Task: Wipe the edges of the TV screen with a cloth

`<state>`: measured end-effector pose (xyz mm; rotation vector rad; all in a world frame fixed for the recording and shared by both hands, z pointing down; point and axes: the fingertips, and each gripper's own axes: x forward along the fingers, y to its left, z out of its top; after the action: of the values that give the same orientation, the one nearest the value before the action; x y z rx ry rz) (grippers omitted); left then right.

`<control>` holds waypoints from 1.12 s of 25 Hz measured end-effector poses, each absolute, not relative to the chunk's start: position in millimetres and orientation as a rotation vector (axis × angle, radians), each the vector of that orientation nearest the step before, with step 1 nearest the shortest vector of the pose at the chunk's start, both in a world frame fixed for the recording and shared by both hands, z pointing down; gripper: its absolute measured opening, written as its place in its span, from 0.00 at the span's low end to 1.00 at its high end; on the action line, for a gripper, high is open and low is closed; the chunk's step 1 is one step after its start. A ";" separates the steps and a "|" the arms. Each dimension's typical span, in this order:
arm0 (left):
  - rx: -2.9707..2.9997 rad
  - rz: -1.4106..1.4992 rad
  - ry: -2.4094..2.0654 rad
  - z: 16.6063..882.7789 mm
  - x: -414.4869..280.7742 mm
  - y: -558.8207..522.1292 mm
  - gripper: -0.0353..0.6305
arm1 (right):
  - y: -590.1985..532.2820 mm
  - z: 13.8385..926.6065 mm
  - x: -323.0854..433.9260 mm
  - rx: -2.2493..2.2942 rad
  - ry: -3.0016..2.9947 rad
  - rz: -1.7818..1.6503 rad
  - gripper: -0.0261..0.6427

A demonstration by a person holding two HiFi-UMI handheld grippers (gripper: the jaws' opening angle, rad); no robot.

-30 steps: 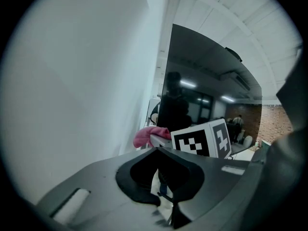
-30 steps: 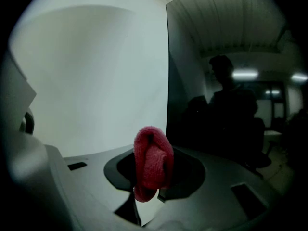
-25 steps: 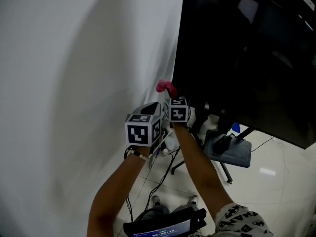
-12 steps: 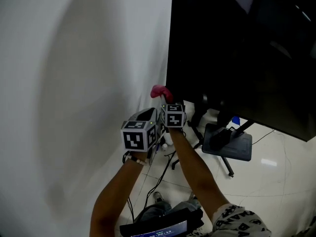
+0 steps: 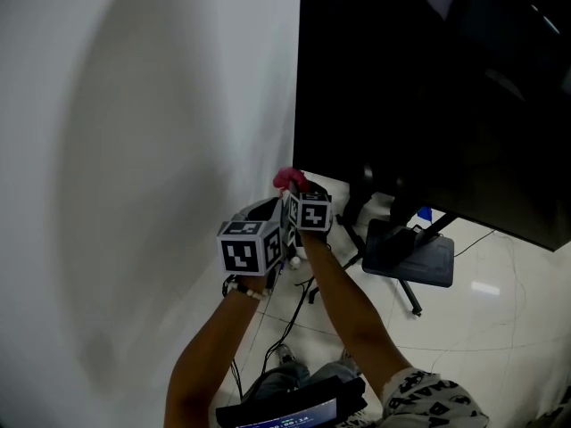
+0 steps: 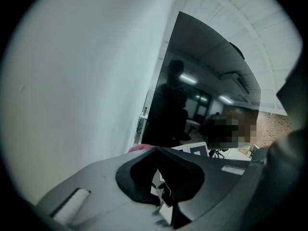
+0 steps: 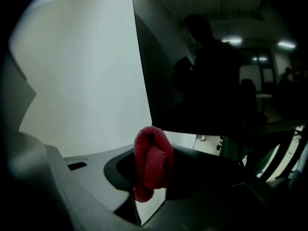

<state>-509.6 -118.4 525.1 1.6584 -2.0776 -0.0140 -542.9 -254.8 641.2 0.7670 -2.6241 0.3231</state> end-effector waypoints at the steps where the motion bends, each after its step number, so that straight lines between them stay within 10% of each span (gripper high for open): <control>1: 1.661 -0.012 -2.074 526.1 -508.1 -119.2 0.03 | -255.8 646.8 -541.3 0.773 -2.607 0.365 0.21; 28: 1.762 0.008 -1.884 541.0 -434.5 -166.6 0.03 | -306.2 624.9 -440.1 0.986 -2.671 0.308 0.21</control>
<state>-434.5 -166.6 541.0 1.7618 -1.8838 0.0083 -440.1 -306.2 624.9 0.9860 -2.6707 0.3081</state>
